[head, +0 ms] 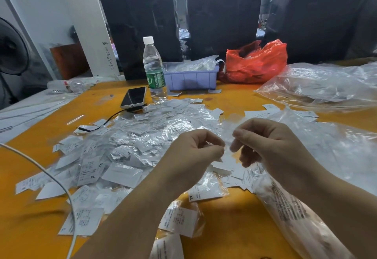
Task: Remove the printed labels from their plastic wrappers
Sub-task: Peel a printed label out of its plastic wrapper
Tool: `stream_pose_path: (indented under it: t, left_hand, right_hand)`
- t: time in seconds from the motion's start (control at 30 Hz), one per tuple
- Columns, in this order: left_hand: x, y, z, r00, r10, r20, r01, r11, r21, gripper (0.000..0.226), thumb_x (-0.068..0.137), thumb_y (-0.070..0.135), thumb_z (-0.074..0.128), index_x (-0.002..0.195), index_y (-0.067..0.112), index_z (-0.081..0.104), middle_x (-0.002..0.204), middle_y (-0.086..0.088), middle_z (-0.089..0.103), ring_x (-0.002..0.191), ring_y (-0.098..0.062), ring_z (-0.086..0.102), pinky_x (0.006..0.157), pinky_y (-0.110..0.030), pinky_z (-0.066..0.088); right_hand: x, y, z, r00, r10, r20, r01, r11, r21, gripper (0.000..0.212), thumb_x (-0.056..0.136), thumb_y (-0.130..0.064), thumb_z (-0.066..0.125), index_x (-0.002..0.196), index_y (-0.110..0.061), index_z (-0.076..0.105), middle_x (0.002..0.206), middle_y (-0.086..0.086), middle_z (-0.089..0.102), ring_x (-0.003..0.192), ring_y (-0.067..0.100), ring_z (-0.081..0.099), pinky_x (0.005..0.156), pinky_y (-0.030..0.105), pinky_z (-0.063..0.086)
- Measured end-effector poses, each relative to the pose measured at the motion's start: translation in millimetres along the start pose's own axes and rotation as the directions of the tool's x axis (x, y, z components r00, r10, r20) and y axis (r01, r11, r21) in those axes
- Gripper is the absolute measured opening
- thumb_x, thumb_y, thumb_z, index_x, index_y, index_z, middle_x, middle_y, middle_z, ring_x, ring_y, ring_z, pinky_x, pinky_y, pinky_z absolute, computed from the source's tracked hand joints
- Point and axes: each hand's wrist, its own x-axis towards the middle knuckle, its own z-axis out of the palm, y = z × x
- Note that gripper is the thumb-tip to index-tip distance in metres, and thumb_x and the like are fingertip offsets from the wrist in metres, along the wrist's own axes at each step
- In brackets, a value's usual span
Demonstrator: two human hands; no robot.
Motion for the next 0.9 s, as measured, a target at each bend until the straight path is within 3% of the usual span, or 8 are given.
stream_pose_path:
  t: [0.1,0.2,0.27,0.5,0.63,0.73,0.83,0.9]
  left_hand:
    - [0.0,-2.4,-0.6,0.999,0.031,-0.009,-0.031,0.999,0.01,0.014,0.089,0.02,0.069,0.098,0.03,0.066,0.089,-0.006,0.069,0.071,-0.006,0.067,0.055,-0.014,0.048]
    - [1.5,-6.6,1.1,0.998,0.058,0.007,-0.058,0.998,0.012,0.022,0.086,0.023,0.074,0.103,0.033,0.064,0.096,-0.003,0.07,0.087,-0.019,0.068,0.077,-0.033,0.057]
    - [2.3,-7.3,2.3,0.996,0.083,0.01,-0.083,0.996,0.024,0.024,0.085,0.022,0.076,0.102,0.034,0.064,0.093,-0.002,0.07,0.085,-0.021,0.068,0.076,-0.039,0.057]
    - [2.2,-6.3,1.4,0.996,0.088,-0.007,-0.089,0.996,-0.029,0.038,0.08,0.021,0.081,0.109,0.033,0.06,0.086,-0.002,0.074,0.079,-0.018,0.072,0.072,-0.033,0.058]
    - [2.1,-5.3,1.0,0.998,0.07,-0.008,-0.07,0.996,-0.062,0.04,0.077,0.021,0.082,0.109,0.03,0.061,0.084,-0.002,0.075,0.076,-0.016,0.072,0.064,-0.019,0.055]
    - [1.1,-4.8,1.7,0.998,0.067,0.003,-0.066,0.996,-0.055,0.039,0.078,0.022,0.081,0.11,0.03,0.061,0.084,-0.001,0.076,0.077,-0.012,0.072,0.065,-0.017,0.055]
    - [-0.4,-4.5,1.8,0.998,0.065,0.002,-0.064,0.996,-0.063,0.031,0.082,0.022,0.077,0.108,0.029,0.063,0.087,0.0,0.076,0.081,-0.01,0.072,0.069,-0.02,0.057]
    - [-1.2,-3.5,1.5,0.998,0.067,0.009,-0.066,0.994,-0.084,0.025,0.086,0.02,0.073,0.107,0.027,0.063,0.085,0.0,0.076,0.078,-0.008,0.072,0.063,-0.019,0.056]
  right_hand:
    - [0.3,-0.5,0.7,0.999,0.041,-0.016,-0.04,0.997,0.059,0.006,0.092,-0.002,0.06,0.089,-0.002,0.064,0.075,0.015,0.072,0.055,0.025,0.063,0.052,0.03,0.052]
    - [1.6,0.6,-1.3,0.996,0.073,-0.044,-0.067,0.991,0.12,0.002,0.087,0.003,0.064,0.087,0.001,0.063,0.073,0.017,0.071,0.053,0.022,0.062,0.05,0.026,0.052]
    - [2.8,1.5,-2.9,0.995,0.091,-0.049,-0.083,0.985,0.149,0.006,0.083,0.003,0.067,0.088,0.0,0.065,0.071,0.015,0.071,0.052,0.02,0.061,0.05,0.025,0.051]
    - [7.6,4.6,-5.5,0.986,0.154,-0.059,-0.138,0.967,0.213,0.007,0.069,-0.011,0.072,0.075,-0.008,0.075,0.059,0.007,0.062,0.047,0.014,0.05,0.045,0.023,0.046]
    - [5.4,1.9,-5.7,0.986,0.162,-0.039,-0.15,0.966,0.208,0.009,0.065,-0.022,0.075,0.065,-0.014,0.07,0.052,0.001,0.052,0.045,0.012,0.044,0.047,0.025,0.042]
    - [3.3,-2.3,-4.8,0.986,0.164,-0.023,-0.156,0.966,0.206,0.018,0.066,-0.026,0.076,0.057,-0.019,0.062,0.05,0.0,0.045,0.044,0.012,0.041,0.047,0.024,0.04]
    - [4.2,-4.1,-4.9,0.981,0.193,0.019,-0.192,0.958,0.213,0.023,0.07,-0.02,0.075,0.055,-0.017,0.058,0.056,0.005,0.051,0.05,0.014,0.049,0.049,0.025,0.046]
    - [5.4,-3.6,-6.3,0.977,0.209,0.049,-0.214,0.952,0.221,0.027,0.075,-0.001,0.07,0.055,-0.013,0.056,0.064,0.011,0.061,0.058,0.018,0.058,0.053,0.026,0.051]
